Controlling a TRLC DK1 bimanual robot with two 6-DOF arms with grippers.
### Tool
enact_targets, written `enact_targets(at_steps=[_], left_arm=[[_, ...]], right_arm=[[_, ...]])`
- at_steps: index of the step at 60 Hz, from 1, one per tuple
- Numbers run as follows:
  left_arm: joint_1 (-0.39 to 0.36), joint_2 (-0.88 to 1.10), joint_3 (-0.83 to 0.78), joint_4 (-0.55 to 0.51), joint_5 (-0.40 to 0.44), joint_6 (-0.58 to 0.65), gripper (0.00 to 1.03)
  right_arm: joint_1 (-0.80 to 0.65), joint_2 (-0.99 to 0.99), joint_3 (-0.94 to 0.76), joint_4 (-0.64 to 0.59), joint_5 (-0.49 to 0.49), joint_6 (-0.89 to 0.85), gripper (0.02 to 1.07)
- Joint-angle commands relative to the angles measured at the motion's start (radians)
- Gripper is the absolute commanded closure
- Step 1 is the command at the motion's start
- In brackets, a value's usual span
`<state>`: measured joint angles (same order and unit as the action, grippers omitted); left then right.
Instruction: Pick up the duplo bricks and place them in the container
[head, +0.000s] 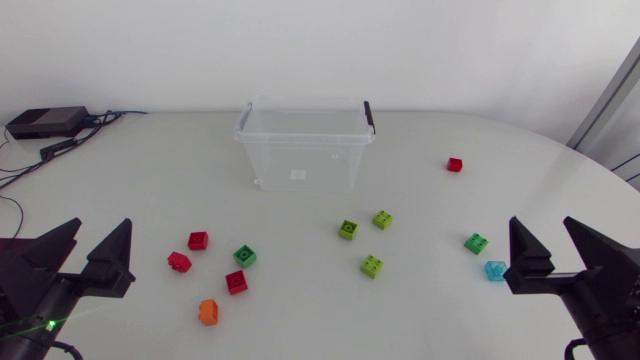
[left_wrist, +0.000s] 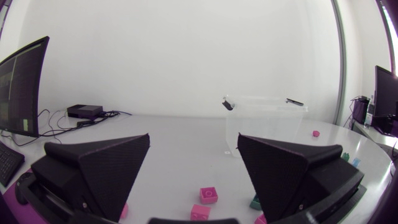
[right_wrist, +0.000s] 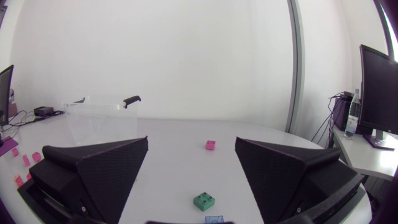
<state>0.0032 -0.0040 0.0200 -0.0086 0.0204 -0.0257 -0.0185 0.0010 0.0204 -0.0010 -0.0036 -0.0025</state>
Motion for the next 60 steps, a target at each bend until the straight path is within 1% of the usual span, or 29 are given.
enact_targets(at_steps=[1,7,24,31,36,38,41,44,46,50,51,54,56,57,59,60], left_arm=[[-0.008,-0.008,-0.018,0.002,-0.004,-0.010,0.05],[0.001,-0.008,-0.018,0.002,-0.004,-0.010,0.05],[-0.003,-0.008,-0.018,0.001,-0.004,-0.011,0.05],[0.004,-0.011,-0.018,0.010,-0.020,-0.008,0.05],[0.004,-0.010,0.001,0.018,-0.020,-0.006,0.05],[0.006,-0.008,0.026,0.019,-0.020,-0.006,0.05],[0.012,-0.002,0.057,0.019,-0.019,-0.006,0.05],[0.018,0.053,0.110,0.015,-0.020,-0.006,0.06],[0.024,0.124,0.158,0.009,-0.020,-0.006,0.06],[0.052,0.306,0.294,-0.053,-0.020,-0.006,0.06],[0.054,0.315,0.302,-0.057,-0.019,-0.006,0.06],[0.086,0.464,0.409,-0.119,-0.019,-0.006,0.06],[0.113,0.588,0.492,-0.186,-0.017,-0.006,0.06],[0.115,0.605,0.506,-0.199,-0.017,-0.008,0.06],[0.135,0.723,0.595,-0.283,-0.019,-0.006,0.06],[0.138,0.733,0.603,-0.291,-0.019,-0.006,0.06]], right_arm=[[0.000,-0.006,-0.020,-0.007,-0.004,0.022,0.06],[0.012,-0.006,-0.020,-0.007,-0.004,0.022,0.06],[0.035,-0.002,-0.020,-0.011,-0.004,0.027,0.06],[0.046,-0.007,-0.020,-0.011,-0.004,0.025,0.06],[0.063,-0.009,-0.019,0.027,-0.003,0.025,0.06],[0.081,-0.007,-0.011,0.072,0.019,0.025,0.06],[0.083,-0.002,0.001,0.088,0.027,0.024,0.06],[0.081,0.036,0.033,0.122,0.027,0.024,0.07],[0.081,0.079,0.056,0.141,0.027,0.025,0.07],[0.080,0.235,0.138,0.168,0.037,0.035,0.07],[0.080,0.269,0.156,0.168,0.039,0.038,0.07],[0.071,0.367,0.216,0.167,0.056,0.055,0.07],[0.052,0.416,0.247,0.164,0.057,0.058,0.07],[0.046,0.433,0.257,0.162,0.057,0.061,0.07],[0.031,0.475,0.282,0.157,0.057,0.064,0.07],[0.029,0.490,0.293,0.154,0.057,0.067,0.07]])
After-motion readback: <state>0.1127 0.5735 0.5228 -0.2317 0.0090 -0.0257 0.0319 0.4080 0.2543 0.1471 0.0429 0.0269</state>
